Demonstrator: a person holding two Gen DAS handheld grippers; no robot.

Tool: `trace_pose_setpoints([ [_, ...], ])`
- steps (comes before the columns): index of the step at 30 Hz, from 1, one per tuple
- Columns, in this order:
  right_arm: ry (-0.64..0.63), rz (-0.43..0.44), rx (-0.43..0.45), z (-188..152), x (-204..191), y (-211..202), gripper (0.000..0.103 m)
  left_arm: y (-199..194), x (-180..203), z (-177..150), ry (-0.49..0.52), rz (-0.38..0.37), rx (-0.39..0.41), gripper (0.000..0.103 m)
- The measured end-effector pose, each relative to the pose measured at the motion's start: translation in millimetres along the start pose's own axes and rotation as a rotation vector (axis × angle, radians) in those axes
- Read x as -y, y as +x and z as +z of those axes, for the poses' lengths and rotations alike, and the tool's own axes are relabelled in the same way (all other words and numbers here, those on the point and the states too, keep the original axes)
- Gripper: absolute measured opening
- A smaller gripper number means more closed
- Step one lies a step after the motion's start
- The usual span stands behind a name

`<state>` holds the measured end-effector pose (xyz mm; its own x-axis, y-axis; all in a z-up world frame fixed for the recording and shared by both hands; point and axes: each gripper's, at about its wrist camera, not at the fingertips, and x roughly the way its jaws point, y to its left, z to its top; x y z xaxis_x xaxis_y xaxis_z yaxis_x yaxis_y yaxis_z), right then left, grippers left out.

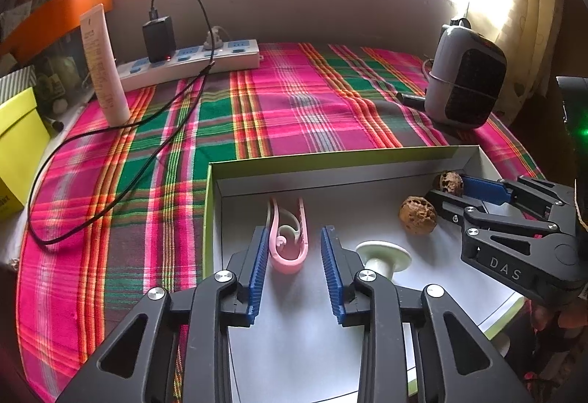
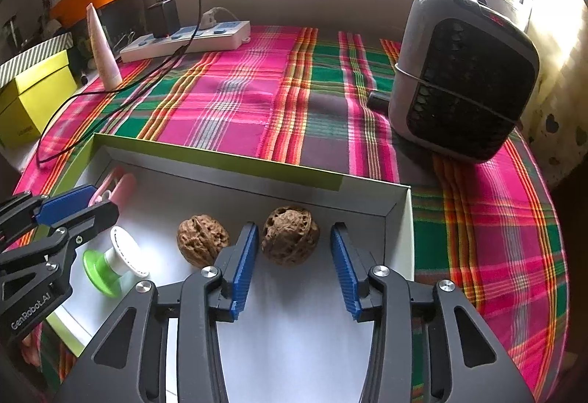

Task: Organize objects
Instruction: 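Lower and open the left tool releasing the clip while the right tool releases the walnut, then withdraw both open tools from the tray toward the objects on the cloth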

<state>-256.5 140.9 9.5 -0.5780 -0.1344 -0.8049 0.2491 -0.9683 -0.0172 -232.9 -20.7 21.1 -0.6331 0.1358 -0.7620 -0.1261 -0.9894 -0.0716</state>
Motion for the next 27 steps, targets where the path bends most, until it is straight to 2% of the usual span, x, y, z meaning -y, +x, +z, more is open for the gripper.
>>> trace_pose_setpoints([
  [3, 0.001, 0.001, 0.012, -0.5, -0.5, -2.6, 0.044, -3.4, -0.9, 0.3, -0.004, 0.004, 0.009, 0.029],
  [5, 0.004, -0.002, 0.019, -0.6, -1.3, -3.9, 0.053, -5.2, -1.4, 0.3, -0.006, 0.005, 0.014, 0.030],
  [6, 0.005, -0.002, 0.021, -0.8, -1.6, -4.3, 0.053, -6.1, -2.0, 0.1, -0.010, 0.006, 0.015, 0.030],
  [27, 0.018, -0.026, 0.060, -11.5, -5.0, -28.9, 0.053, -35.2, 3.9, -13.1, -0.006, 0.023, 0.051, 0.031],
])
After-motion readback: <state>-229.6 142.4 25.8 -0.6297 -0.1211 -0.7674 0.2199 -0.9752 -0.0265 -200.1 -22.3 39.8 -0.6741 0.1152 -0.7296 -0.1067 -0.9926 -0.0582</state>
